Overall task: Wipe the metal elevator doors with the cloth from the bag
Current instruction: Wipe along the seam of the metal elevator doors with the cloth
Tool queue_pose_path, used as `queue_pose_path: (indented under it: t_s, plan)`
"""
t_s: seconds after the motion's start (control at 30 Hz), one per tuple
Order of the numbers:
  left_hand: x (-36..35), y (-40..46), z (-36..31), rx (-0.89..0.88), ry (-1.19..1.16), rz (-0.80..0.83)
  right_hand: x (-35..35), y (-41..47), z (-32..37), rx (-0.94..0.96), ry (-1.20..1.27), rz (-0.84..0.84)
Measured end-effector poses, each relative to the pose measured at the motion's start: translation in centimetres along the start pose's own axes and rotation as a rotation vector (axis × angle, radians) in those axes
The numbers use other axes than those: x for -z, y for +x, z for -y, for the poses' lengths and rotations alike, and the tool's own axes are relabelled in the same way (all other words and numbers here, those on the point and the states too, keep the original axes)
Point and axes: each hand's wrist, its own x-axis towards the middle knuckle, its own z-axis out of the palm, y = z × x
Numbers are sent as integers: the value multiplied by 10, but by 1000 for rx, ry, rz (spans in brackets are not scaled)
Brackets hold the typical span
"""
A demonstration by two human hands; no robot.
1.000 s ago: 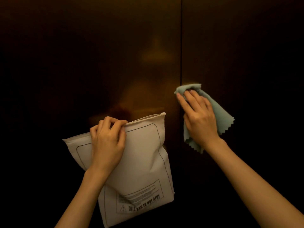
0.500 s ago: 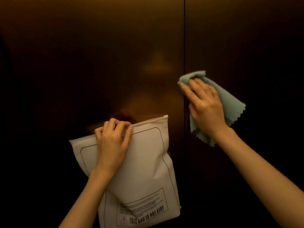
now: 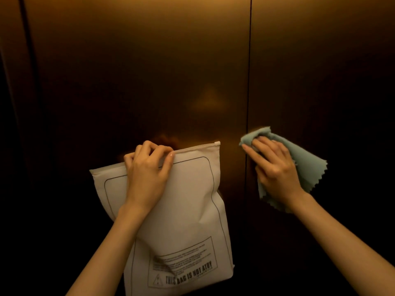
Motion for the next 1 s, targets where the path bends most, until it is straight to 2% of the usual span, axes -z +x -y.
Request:
queue_pose_path:
  t_s: [0.23,0.37,0.5,0.6,0.7,0.9,1.0]
  plan:
    - [-3,10,-13,-37,-18,-26,23,91,-28,-127,3,-6]
    - [4,22,-11,-43,-17,-37,22,96,-22,-99,32,-42]
    - [11,24,-10,-49,-12,-59,2,26,-8,87,19,-51]
    - [14,25,-6,-57,3,-67,-3,-22,-9,308,-24,61]
    - [12,25,-7,-65,19,-59,2,-23,-24,463,-67,152]
    - [6,25,-16,-72,10,-48,24,50,-43,266,-50,44]
    - [6,20,-15,-78,25,-53,28,63,-36,249,-84,20]
